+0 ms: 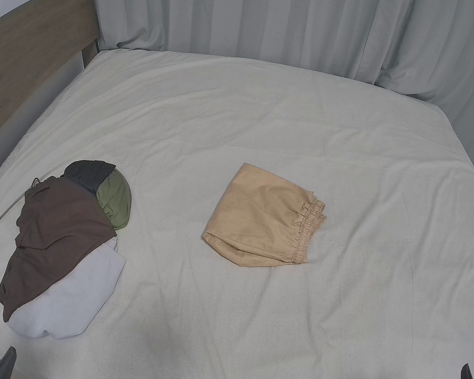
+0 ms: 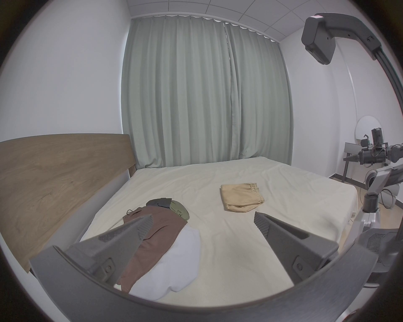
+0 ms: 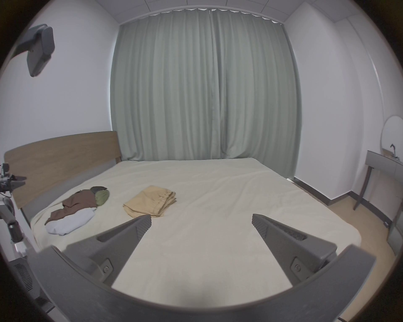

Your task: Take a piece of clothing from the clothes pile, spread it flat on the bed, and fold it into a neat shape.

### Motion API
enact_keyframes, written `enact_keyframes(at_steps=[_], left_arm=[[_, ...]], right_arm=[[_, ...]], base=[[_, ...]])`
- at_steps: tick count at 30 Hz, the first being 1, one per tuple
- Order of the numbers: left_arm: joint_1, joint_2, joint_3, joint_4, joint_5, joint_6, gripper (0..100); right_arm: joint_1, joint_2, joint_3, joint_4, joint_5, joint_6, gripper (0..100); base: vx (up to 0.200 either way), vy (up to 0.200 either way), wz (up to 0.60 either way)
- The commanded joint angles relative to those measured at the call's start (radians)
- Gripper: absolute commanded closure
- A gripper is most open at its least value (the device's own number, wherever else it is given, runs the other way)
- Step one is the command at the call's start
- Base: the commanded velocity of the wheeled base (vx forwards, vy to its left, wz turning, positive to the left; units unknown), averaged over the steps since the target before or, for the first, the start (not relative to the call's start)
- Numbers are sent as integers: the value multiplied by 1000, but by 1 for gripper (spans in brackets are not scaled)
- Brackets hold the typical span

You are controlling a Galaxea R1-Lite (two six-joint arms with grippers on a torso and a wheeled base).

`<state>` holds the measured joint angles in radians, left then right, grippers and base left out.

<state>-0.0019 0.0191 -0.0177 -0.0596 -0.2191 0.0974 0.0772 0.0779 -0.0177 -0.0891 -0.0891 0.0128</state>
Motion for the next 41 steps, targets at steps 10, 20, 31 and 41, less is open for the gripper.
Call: enact_keyframes(at_steps=[10, 20, 31, 41], left_arm=[[3, -19, 18, 1, 23, 7, 0], [3, -19, 18, 58, 207, -79, 0], [3, -19, 18, 57, 228, -93, 0], [3, -19, 18, 60, 227, -93, 0]], right_arm=[[-79, -67, 18, 57, 40, 41, 0], [-77, -67, 18, 91, 111, -16, 0], [-79, -67, 18, 89, 81, 9, 0], [-79, -67, 18, 89, 83, 7, 0]], base=[[0, 0, 0], [0, 0, 0], [0, 0, 0], [0, 0, 0]])
